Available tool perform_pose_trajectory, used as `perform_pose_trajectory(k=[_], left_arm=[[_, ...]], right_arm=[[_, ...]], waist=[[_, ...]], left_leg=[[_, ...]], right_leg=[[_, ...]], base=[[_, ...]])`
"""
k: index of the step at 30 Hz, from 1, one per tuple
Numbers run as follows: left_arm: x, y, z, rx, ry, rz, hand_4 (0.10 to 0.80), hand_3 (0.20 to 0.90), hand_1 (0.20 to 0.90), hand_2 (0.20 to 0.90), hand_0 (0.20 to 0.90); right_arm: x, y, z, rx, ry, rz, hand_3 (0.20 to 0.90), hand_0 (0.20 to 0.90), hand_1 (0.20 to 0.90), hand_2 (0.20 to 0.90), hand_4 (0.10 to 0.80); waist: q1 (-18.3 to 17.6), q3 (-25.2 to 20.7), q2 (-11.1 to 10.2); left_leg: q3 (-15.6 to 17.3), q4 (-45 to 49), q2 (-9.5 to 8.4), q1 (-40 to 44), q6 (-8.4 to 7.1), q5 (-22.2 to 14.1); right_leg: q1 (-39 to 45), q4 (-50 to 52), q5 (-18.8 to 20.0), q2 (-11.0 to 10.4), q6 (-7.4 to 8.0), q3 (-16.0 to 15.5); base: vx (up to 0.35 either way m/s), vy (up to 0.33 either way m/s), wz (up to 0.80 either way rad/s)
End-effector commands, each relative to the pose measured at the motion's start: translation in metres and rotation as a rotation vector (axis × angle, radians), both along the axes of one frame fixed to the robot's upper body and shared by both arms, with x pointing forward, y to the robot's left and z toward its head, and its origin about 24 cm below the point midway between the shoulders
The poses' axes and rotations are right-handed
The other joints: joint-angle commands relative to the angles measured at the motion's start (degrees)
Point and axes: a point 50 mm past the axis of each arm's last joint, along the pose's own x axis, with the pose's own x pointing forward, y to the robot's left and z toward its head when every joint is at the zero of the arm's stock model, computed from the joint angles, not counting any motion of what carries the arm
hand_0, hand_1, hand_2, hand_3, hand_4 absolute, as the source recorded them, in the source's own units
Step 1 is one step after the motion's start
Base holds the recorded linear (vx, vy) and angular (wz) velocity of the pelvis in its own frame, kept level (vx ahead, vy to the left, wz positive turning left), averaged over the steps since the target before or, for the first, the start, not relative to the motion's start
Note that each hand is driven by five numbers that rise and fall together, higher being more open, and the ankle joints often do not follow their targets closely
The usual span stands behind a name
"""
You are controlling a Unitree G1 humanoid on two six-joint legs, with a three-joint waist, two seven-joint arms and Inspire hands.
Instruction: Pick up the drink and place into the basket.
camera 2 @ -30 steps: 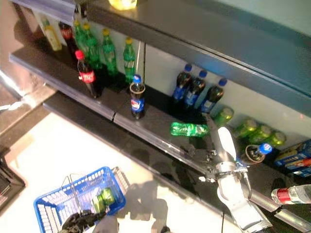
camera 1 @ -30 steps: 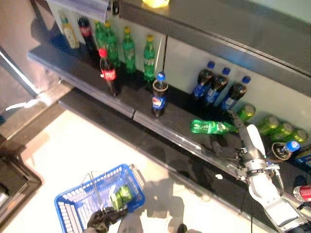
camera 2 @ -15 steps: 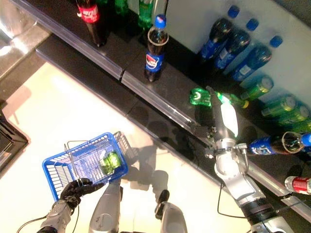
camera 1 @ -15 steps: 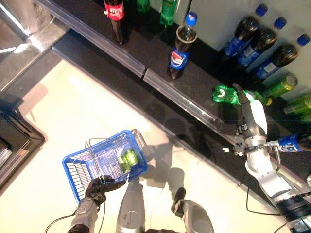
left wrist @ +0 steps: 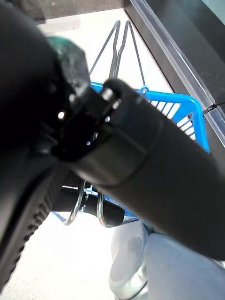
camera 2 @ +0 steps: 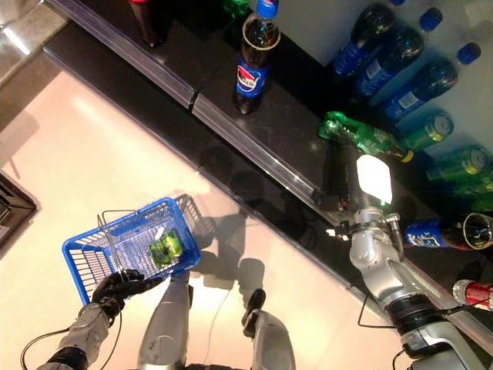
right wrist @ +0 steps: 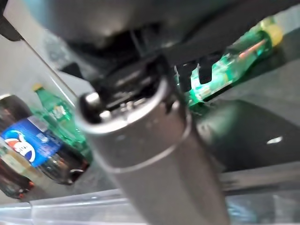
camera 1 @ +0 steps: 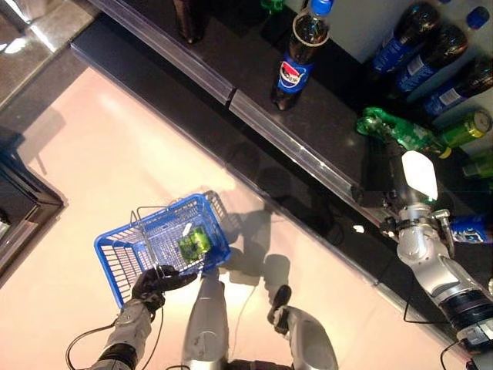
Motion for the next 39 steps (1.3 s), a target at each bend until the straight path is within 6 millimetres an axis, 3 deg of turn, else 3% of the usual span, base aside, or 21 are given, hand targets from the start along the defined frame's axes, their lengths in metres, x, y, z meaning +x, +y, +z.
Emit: perform_pose_trajectory(k=[1,26,32,39], left_arm=[[-0.048,-0.001,-0.026,0.020,0.165,-0.039,0.100,0.200,0.300,0.300,0.300],[-0.063,-0.013,-0.037,-0.025,0.176,-0.019,0.100,0.200,0.300,0.300,0.300],[-0.065,-0.015,-0.038,-0.028,0.186,-0.025,0.100,0.200,0.300,0.300,0.300],[-0.061,-0.018,-0.038,-0.033,0.188,-0.042,0.100,0.200,0.300,0.300,0.300]], right_arm=[[-0.001,-0.035,0.072,-0.184,-0.294,-0.155,0.900,0.900,0.900,0.900,0.800],[-0.039,-0.028,0.140,-0.311,-0.553,-0.191,0.900,0.900,0.900,0.900,0.800],[-0.043,-0.031,0.141,-0.293,-0.557,-0.208,0.900,0.900,0.900,0.900,0.800],[-0.031,-0.035,0.136,-0.262,-0.494,-0.201,0.900,0.900,0.900,0.900,0.800]], waist=[[0.56,-1.85,0.22],[-1.60,-2.87,1.51],[-1.81,-3.17,1.70],[-1.37,-2.78,2.13]], left_leg=[[-1.95,4.26,0.90,2.37,1.51,-8.12],[-0.69,4.06,0.68,3.47,1.56,-8.76],[-0.28,4.56,0.68,3.36,1.49,-8.88],[-0.50,5.72,0.35,2.35,1.59,-8.83]], right_leg=[[-5.90,1.11,8.32,-0.72,-0.77,1.16],[-6.24,2.71,6.12,-0.22,-1.81,2.06],[-6.46,3.22,5.81,-0.38,-1.96,2.14],[-7.10,3.84,5.86,-0.57,-2.24,2.09]], base=[[0.000,0.000,0.00],[0.006,0.004,-0.01],[0.007,0.008,-0.03],[0.000,0.000,0.00]])
